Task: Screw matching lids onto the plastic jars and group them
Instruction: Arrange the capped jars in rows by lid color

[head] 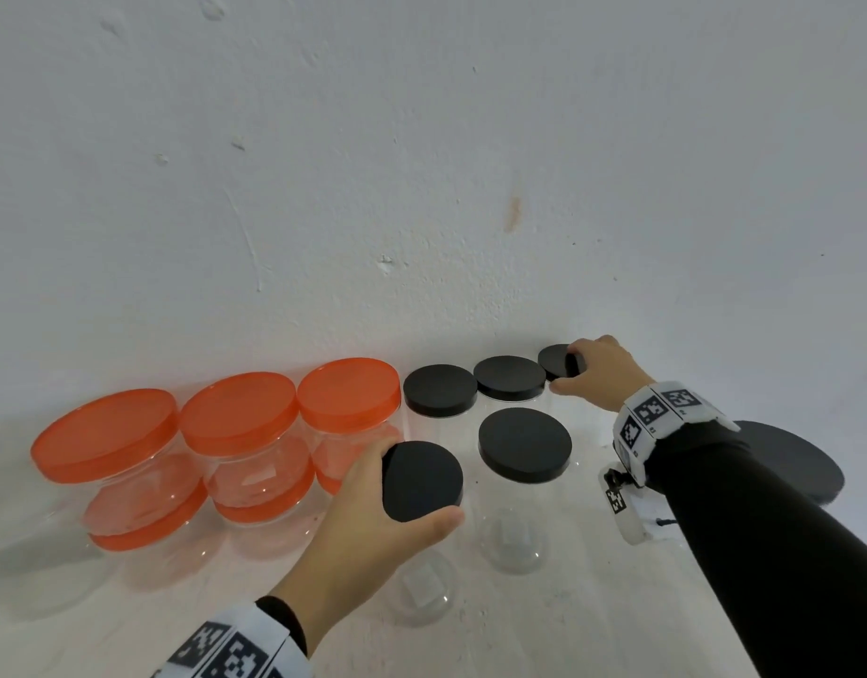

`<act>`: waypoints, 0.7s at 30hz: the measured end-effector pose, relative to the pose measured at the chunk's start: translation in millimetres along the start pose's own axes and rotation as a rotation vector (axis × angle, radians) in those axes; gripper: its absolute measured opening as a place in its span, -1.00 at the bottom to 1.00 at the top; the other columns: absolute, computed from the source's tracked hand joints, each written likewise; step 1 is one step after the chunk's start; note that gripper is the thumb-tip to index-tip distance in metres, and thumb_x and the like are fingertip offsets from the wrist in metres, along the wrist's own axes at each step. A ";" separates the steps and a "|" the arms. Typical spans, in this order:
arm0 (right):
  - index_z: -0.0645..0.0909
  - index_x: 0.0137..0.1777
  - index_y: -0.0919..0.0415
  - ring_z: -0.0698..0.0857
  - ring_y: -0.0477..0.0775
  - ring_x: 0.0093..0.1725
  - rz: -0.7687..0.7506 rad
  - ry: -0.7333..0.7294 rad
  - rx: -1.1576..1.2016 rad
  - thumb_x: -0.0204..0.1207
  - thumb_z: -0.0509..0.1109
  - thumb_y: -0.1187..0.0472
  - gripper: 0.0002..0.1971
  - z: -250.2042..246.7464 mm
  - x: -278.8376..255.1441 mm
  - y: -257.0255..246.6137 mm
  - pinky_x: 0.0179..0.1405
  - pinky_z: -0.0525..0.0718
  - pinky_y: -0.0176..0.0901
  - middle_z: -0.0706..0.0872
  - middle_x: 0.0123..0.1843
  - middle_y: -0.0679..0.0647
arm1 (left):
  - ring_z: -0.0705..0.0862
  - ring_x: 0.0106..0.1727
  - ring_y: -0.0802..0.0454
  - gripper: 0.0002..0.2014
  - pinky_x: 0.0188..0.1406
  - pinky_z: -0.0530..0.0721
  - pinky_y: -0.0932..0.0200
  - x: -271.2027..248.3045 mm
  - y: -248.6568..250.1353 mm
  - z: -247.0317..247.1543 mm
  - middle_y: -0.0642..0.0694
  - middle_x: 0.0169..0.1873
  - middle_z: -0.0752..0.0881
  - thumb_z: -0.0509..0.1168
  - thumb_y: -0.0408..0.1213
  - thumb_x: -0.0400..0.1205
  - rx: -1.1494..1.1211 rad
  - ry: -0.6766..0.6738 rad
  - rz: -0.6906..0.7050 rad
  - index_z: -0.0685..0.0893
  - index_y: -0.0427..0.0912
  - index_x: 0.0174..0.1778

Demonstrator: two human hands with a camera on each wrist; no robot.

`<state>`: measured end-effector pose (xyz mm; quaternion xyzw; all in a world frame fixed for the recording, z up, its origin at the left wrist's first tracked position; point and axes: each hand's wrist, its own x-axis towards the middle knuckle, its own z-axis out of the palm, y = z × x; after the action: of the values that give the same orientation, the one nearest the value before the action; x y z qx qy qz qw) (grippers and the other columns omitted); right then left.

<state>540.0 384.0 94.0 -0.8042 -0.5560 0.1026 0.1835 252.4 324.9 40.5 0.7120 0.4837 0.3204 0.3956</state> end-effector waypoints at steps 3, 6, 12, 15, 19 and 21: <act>0.49 0.37 0.26 0.50 0.28 0.27 -0.022 -0.005 0.019 0.51 0.46 0.06 -0.51 2.2 3.5 2.9 0.29 0.56 0.10 0.40 0.33 0.22 | 0.56 0.20 0.20 -0.17 -0.12 0.57 0.39 1.0 -1.5 0.4 0.22 0.24 0.51 0.58 0.14 0.29 0.001 0.005 0.004 0.32 0.21 0.43; 0.47 0.41 0.27 0.50 0.27 0.28 -0.034 -0.015 0.012 0.53 0.44 0.05 -0.49 1.5 3.8 4.4 0.28 0.54 0.03 0.41 0.35 0.23 | 0.56 0.20 0.21 -0.17 -0.04 0.61 0.33 1.4 -3.6 0.7 0.22 0.23 0.52 0.58 0.16 0.29 0.005 0.006 0.009 0.33 0.21 0.43; 0.18 0.63 0.19 0.38 0.31 0.46 -0.045 -0.027 -0.019 0.57 0.41 0.07 -0.29 -3.6 -5.9 4.9 0.39 0.48 0.11 0.31 0.53 0.22 | 0.56 0.17 0.20 -0.19 -0.12 0.61 0.36 2.2 -2.3 1.0 0.21 0.21 0.50 0.56 0.17 0.30 0.025 0.012 0.004 0.33 0.19 0.42; 0.25 0.59 0.23 0.33 0.31 0.47 -0.042 0.053 -0.062 0.59 0.36 0.10 -0.38 -15.0 -17.1 7.6 0.26 0.46 0.06 0.32 0.53 0.21 | 0.57 0.17 0.20 -0.22 -0.09 0.61 0.35 1.7 -2.4 0.8 0.20 0.20 0.52 0.56 0.17 0.31 0.008 0.007 0.022 0.35 0.20 0.39; 0.43 0.43 0.17 0.38 0.31 0.39 0.079 0.107 -0.217 0.56 0.35 -0.05 -0.49 -38.3 -40.9 28.7 0.18 0.44 0.12 0.41 0.44 0.18 | 0.57 0.18 0.20 -0.27 -0.03 0.63 0.28 0.8 -1.3 0.6 0.20 0.20 0.53 0.57 0.15 0.32 0.004 0.013 0.027 0.38 0.21 0.35; 0.42 0.45 0.08 0.36 0.33 0.42 0.194 -0.008 -0.293 0.51 0.38 -0.18 -0.42 -48.7 -55.1 48.0 0.32 0.42 0.19 0.38 0.45 0.16 | 0.57 0.18 0.18 -0.30 -0.04 0.62 0.28 0.4 -0.1 0.8 0.19 0.18 0.54 0.57 0.14 0.32 0.002 0.014 0.034 0.39 0.21 0.32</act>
<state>579.3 308.8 116.6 -0.8717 -0.4856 0.0410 0.0514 253.2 325.1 40.1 0.7182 0.4747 0.3316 0.3858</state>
